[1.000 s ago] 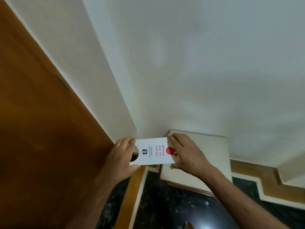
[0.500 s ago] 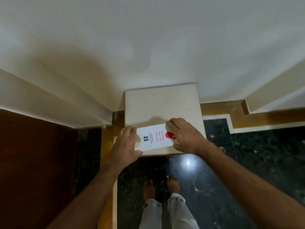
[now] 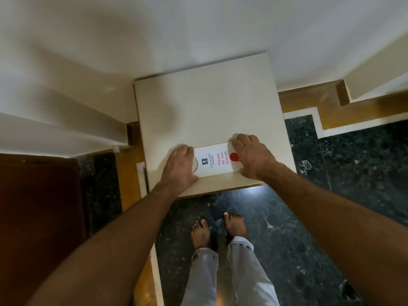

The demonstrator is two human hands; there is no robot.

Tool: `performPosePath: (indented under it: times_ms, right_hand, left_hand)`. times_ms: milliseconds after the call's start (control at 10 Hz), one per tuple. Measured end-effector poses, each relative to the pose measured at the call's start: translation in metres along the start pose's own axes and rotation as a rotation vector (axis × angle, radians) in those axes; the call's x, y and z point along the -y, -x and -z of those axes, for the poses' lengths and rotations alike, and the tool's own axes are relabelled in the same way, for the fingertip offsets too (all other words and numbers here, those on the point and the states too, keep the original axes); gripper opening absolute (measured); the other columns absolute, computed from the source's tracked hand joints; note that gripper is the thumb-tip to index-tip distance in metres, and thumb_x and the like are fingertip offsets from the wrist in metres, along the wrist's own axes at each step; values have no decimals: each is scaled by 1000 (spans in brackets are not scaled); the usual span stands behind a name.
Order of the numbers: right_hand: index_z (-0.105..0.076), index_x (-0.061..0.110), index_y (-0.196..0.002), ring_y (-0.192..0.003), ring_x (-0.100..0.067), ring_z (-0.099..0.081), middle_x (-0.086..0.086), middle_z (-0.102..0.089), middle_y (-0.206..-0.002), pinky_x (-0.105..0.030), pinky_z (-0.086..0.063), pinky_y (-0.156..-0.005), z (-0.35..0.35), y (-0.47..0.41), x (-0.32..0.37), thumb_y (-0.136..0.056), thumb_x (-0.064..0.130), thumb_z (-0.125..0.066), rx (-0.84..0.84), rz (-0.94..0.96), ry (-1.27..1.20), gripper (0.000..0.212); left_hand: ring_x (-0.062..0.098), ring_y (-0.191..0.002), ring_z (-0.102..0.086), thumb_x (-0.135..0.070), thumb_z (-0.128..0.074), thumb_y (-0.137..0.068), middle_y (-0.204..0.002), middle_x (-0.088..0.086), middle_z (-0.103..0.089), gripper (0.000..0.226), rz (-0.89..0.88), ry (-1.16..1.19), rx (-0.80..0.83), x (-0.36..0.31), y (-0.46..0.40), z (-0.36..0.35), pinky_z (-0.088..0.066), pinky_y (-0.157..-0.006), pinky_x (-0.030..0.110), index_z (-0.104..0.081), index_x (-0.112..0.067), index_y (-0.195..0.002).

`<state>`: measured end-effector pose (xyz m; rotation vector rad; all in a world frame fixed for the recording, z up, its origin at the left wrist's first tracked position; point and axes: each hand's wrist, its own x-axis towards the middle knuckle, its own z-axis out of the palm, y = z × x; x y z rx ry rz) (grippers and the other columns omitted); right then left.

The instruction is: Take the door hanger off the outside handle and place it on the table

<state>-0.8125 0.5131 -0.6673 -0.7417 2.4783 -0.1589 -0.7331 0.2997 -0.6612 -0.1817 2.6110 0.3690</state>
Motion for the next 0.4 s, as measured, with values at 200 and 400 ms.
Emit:
performPosePath:
  times_ms: [200,400]
  right_hand:
    - [-24,14,-143,-124,-33,-35,-10,-30,-146,-47,-47,-97,-9,-4,5,-68,26,-84,8,-57,137,98]
    - [2,7,-149,-143,-38,-17,-16,-17,-158,-53,-24,-115,22,11,8,-78,47,-76,-75,-75,188,112]
  left_hand:
    - [31,-144,-26,-38,-85,-71,-156,15,-31,102,9,-63,19,1,-2,-1,-25,-118,39,-28,-9,-150]
    - [30,-154,6,-50,-65,-87,-168,15,0,105,15,-126,-22,-4,16,37,-2,-124,50,1,-8,-156]
